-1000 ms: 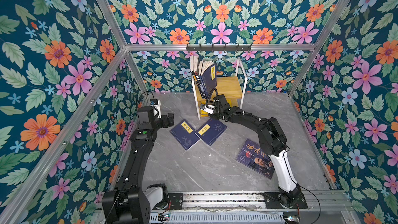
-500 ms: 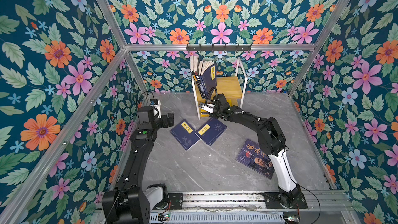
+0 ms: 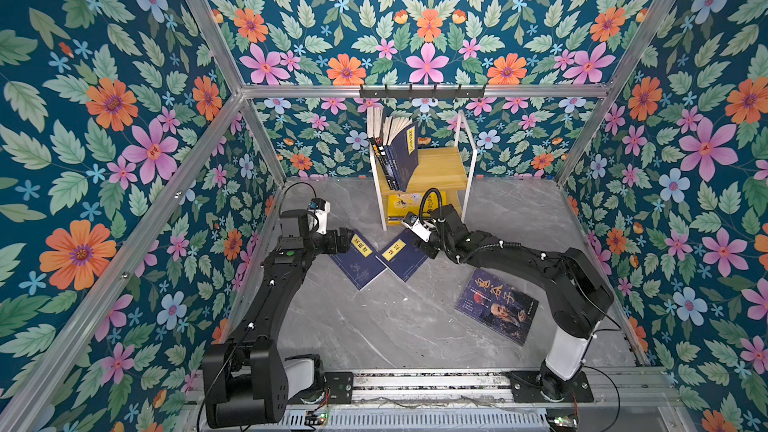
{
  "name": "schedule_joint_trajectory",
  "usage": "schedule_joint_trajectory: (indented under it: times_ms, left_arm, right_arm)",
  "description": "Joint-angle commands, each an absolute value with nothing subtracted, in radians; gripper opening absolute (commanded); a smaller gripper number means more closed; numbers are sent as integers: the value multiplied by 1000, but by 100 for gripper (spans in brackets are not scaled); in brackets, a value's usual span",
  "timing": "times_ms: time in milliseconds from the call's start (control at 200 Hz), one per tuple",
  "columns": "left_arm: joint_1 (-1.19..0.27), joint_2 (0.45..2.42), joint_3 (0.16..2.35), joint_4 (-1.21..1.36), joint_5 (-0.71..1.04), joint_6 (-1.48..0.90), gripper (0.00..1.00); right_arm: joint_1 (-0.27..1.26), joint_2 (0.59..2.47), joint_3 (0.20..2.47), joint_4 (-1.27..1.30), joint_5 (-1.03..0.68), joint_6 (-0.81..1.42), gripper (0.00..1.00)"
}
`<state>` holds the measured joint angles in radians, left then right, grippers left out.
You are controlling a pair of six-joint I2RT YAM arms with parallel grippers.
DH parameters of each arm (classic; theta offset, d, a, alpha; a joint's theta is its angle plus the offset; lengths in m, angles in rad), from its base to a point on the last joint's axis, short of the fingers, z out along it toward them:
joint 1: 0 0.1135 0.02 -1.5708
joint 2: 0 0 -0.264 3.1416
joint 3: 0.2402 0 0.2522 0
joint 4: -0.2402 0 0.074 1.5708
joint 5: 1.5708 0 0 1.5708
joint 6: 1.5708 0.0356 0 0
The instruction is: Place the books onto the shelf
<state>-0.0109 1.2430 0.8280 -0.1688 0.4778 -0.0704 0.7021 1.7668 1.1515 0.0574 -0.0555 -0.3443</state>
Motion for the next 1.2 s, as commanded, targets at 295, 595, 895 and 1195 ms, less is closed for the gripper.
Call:
schedule_joint_trajectory:
  times_ms: [295,595,895,1195]
  left_arm:
    - [-129,1418,711,109,639,-438,91]
    - [-155,1541,682,196,639,-642,94]
    - [-167,1636,667,282,660,-728,80]
    - [-167,1725,680,285,676,-721,75]
  right_arm:
    - [720,1744,989,144,173,255,49]
    - [681,1845,1035,147,143,506,47]
    - [688,1923,1035,169,121,589,39]
    - [730,1989,1058,174,105,603,38]
